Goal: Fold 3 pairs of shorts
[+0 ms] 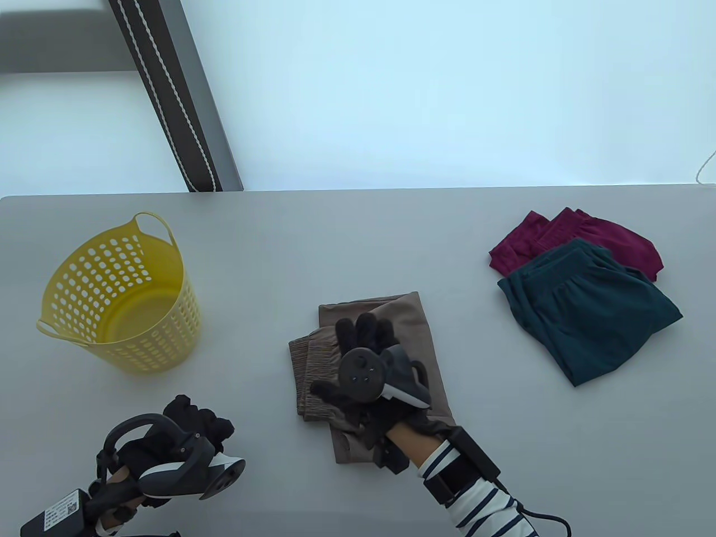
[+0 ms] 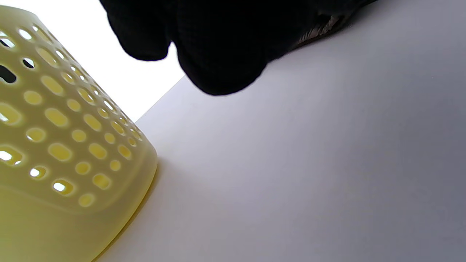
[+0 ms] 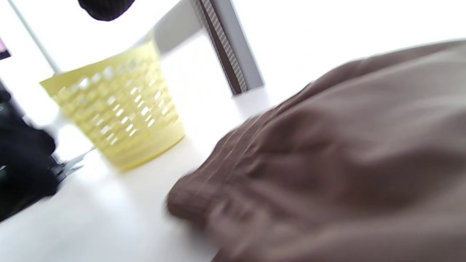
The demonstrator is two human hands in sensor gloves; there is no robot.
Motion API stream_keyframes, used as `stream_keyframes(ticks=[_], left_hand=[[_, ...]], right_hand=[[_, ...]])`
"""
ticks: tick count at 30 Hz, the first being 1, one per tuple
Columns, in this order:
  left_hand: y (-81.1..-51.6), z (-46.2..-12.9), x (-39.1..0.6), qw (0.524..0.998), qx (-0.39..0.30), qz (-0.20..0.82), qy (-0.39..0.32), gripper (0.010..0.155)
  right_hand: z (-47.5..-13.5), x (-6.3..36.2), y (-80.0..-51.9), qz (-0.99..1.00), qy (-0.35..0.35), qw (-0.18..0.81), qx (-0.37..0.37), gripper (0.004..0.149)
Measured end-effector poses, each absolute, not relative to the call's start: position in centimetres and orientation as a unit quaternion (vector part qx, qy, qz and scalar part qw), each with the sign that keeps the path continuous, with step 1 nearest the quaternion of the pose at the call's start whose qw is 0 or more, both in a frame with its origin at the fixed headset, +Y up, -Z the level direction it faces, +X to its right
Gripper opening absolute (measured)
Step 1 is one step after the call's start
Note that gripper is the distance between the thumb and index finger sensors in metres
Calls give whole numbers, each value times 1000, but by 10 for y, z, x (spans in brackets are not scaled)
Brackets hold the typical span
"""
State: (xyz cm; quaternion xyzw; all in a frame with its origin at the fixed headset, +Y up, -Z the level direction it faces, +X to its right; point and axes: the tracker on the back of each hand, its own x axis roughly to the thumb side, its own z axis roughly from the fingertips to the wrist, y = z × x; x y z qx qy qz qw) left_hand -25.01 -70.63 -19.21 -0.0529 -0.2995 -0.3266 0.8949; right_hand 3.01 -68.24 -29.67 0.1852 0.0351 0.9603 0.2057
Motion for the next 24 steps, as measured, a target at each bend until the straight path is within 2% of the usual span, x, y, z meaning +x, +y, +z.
stream_keyframes(ticks=[2, 4, 6, 8, 9, 12, 14, 16, 22, 24], left_hand=[[-707, -192, -250, 894, -54, -327, -300, 45], [-707, -192, -250, 893, -56, -328, -302, 45], [-707, -192, -250, 893, -59, -328, -302, 45], [-707, -192, -250, 893, -63, -328, -302, 44], [-708, -193, -250, 893, -66, -327, -303, 44], [-708, -193, -250, 892, -74, -327, -304, 44], [-709, -193, -250, 892, -78, -326, -304, 44], [-709, -194, -250, 892, -82, -326, -302, 44], [-709, -195, -250, 892, -89, -325, -301, 44], [-709, -195, -250, 891, -93, -325, -302, 44]], right_hand=[[-311, 64, -684, 961, 28, 252, 110, 101], [-321, 92, -692, 949, 57, 305, 44, 102], [-331, 131, -718, 898, 135, 417, -44, 98], [-330, 149, -737, 867, 166, 460, -97, 98], [-331, 156, -747, 879, 170, 431, -115, 99], [-335, 153, -762, 925, 206, 301, -104, 101], [-336, 138, -770, 929, 242, 268, -77, 105], [-336, 126, -770, 941, 226, 244, -67, 105], [-332, 102, -769, 966, 177, 182, -47, 78], [-333, 102, -767, 963, 168, 204, -55, 65]])
